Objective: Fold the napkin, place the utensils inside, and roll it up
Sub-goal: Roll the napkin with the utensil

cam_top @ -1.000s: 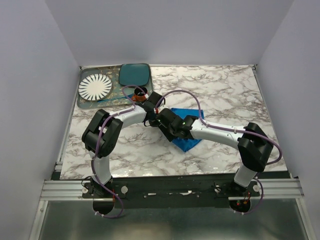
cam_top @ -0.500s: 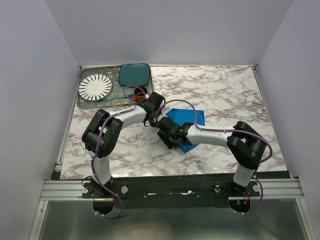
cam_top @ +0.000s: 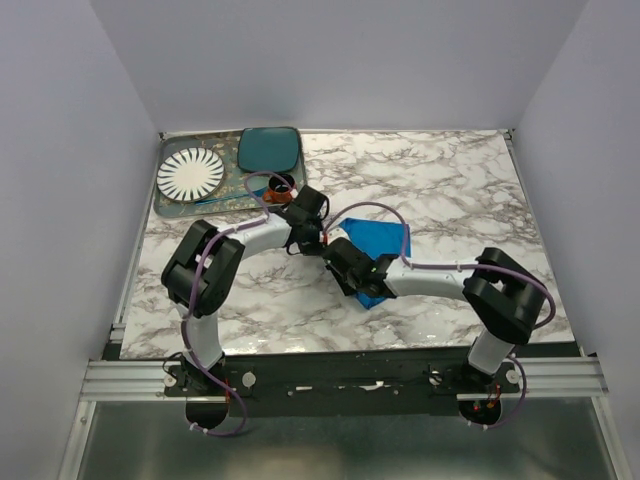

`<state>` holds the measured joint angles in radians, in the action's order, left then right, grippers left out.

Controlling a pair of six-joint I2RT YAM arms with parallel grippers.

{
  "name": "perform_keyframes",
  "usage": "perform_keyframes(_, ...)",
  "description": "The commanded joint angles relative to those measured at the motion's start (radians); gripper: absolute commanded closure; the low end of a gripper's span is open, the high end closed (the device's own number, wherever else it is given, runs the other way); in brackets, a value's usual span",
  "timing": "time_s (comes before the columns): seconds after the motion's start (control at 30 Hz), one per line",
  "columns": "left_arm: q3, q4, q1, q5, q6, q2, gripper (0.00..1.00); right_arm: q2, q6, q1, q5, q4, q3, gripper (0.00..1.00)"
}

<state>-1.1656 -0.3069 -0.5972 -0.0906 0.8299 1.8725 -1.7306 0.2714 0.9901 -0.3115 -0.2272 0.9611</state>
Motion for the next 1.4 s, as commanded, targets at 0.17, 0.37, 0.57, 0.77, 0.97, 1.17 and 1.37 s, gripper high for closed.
perform_keyframes(0.17, 0.029, -0.017, 0.010, 0.041, -0.092, -0.111, 0.54, 0.016, 0.061, -0.158, 0.503, 0.270, -0.248, 0.90)
perform_keyframes(0.37, 0.015, -0.066, 0.011, 0.107, -0.152, -0.197, 0.48, -0.018, 0.074, -0.270, 0.742, 0.371, -0.291, 0.93)
perform_keyframes(0.57, 0.038, -0.092, 0.011, 0.091, -0.160, -0.237, 0.48, -0.118, 0.078, -0.384, 0.992, 0.370, -0.251, 0.93)
perform_keyframes(0.77, 0.067, -0.028, 0.007, -0.052, -0.120, -0.224, 0.58, -0.228, 0.086, -0.418, 1.083, 0.299, -0.162, 0.93)
perform_keyframes(0.97, 0.066, 0.018, 0.007, -0.115, -0.101, -0.152, 0.62, -0.288, 0.094, -0.450, 1.112, 0.232, -0.110, 0.93)
perform_keyframes(1.17, 0.099, 0.077, 0.023, -0.089, -0.092, -0.096, 0.68, -0.314, 0.078, -0.461, 1.105, 0.128, -0.056, 0.90)
perform_keyframes(1.37, 0.139, 0.140, 0.042, -0.060, -0.091, -0.052, 0.72, -0.282, 0.061, -0.465, 1.059, 0.080, -0.050, 0.82)
